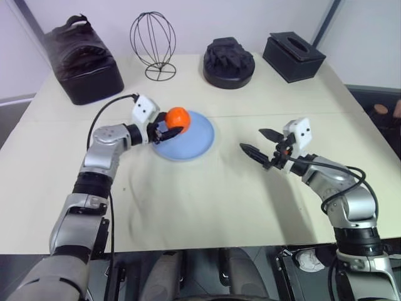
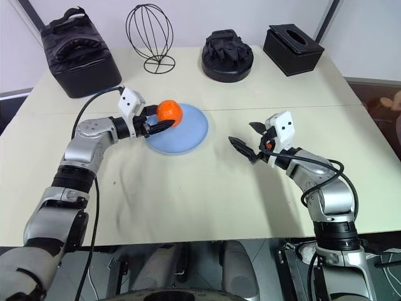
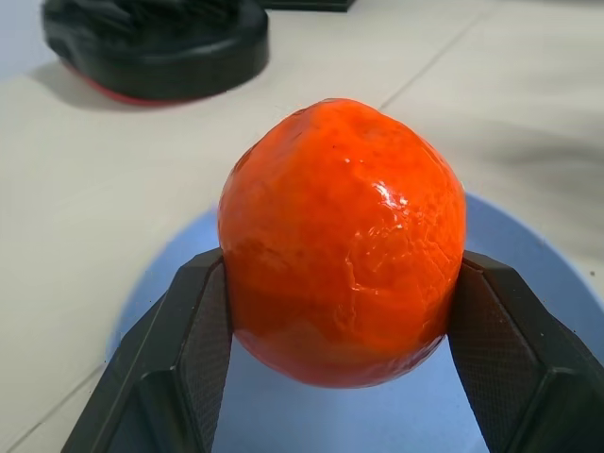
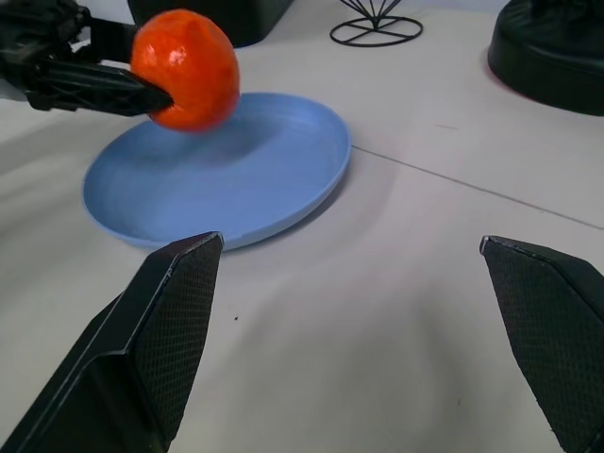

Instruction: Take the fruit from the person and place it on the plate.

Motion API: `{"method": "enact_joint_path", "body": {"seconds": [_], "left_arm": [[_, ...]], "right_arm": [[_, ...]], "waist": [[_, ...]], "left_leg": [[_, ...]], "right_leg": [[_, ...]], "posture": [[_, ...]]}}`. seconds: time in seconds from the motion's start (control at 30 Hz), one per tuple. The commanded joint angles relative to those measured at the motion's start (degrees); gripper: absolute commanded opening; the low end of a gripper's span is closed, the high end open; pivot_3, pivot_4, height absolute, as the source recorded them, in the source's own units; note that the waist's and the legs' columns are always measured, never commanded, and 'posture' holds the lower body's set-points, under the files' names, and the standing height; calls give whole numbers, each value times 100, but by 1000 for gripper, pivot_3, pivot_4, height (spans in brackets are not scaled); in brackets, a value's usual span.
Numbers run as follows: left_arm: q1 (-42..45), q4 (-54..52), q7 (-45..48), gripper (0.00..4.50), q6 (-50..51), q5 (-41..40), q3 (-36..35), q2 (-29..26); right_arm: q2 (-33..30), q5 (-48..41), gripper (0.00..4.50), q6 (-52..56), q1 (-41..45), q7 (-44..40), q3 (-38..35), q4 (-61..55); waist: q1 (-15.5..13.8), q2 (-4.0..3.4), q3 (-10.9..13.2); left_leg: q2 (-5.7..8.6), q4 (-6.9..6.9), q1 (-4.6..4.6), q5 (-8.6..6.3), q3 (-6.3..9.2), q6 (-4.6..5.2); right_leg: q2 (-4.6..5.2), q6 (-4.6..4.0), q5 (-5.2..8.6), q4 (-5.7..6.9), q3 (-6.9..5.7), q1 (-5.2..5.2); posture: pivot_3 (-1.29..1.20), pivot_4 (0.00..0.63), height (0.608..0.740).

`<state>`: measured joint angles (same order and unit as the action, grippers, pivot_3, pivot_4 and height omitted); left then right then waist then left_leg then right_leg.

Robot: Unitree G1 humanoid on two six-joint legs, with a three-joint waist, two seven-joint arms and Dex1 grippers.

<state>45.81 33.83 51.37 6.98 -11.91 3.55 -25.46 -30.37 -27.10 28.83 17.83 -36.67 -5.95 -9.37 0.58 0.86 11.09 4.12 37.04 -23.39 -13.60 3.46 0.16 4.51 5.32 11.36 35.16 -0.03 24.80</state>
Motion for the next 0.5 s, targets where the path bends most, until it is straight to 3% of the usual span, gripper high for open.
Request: {"method": "enact_joint_path", "body": {"seconds": [0.03, 0.27, 0.5], "left_arm": [[205, 6, 84, 4474, -144, -86, -205, 23], [191, -148, -179, 4474, -106, -153, -452, 63], [-110, -985, -1118, 4474, 166, -762, -1651, -205]], "right_arm": [[-10, -32, 4500, -77, -15, 69, -180, -315], [-51, -34, 4500, -40, 113, 55, -162, -214], [-38, 36, 4500, -122, 334, -3, -116, 28]], "waist": [[-1, 0, 0], [3, 0, 0], [20, 1, 0]], "left_leg": [[0, 0, 0, 0, 1, 0], [0, 0, 0, 0, 1, 0], [-1, 0, 0, 0, 1, 0]], "right_leg": [[0, 0, 0, 0, 0, 0], [0, 0, 0, 0, 0, 0], [0, 0, 0, 3, 1, 3]], "posture": [[0, 150, 740], [0, 150, 740], [0, 150, 740]]}}
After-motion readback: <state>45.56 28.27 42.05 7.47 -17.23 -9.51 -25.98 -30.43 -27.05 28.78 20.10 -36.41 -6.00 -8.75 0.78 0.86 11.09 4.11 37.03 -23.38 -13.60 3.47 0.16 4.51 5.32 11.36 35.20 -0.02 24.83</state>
